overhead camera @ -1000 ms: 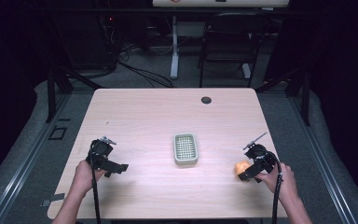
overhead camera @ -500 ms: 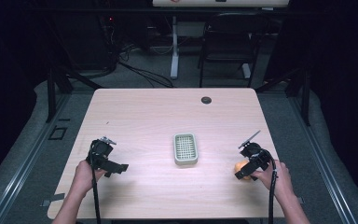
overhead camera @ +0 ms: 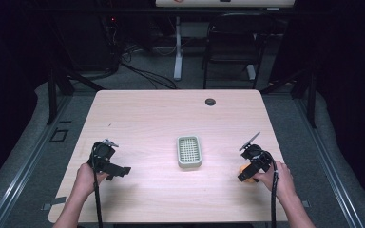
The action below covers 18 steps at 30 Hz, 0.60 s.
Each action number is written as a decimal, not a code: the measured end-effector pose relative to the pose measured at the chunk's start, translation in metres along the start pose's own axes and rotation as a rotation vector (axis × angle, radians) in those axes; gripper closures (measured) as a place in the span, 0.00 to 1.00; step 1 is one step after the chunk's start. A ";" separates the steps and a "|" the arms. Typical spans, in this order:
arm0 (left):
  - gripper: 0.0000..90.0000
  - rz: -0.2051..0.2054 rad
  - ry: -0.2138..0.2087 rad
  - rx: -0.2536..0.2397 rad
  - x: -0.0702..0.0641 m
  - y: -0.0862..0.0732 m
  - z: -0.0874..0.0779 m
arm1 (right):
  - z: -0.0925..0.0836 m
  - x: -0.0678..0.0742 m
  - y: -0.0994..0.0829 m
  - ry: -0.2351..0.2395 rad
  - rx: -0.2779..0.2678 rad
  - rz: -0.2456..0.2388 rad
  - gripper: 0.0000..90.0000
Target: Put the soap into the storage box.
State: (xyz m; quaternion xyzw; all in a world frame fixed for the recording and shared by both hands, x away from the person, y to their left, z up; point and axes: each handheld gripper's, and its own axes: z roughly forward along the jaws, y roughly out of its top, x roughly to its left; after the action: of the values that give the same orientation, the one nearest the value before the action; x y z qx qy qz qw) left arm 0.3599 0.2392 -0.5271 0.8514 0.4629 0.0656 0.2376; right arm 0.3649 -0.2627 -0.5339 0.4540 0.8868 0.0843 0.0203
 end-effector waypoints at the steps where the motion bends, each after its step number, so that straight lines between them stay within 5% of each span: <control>1: 0.00 0.000 -0.002 0.002 0.000 0.000 0.000 | 0.001 0.000 0.000 -0.001 0.002 0.000 0.16; 7: 0.00 0.002 -0.002 0.001 0.000 0.000 -0.001 | 0.004 0.002 0.000 -0.014 0.008 0.017 0.22; 9: 0.00 0.002 -0.003 0.001 0.000 0.000 -0.001 | 0.002 0.001 0.002 -0.027 0.050 -0.014 0.23; 18: 0.00 0.003 0.001 -0.001 0.000 0.000 0.000 | 0.006 0.000 0.000 -0.026 0.036 0.019 0.26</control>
State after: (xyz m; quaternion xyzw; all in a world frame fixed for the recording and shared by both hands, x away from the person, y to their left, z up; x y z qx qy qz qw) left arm 0.3597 0.2393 -0.5267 0.8520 0.4615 0.0666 0.2380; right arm 0.3660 -0.2623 -0.5395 0.4636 0.8836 0.0625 0.0227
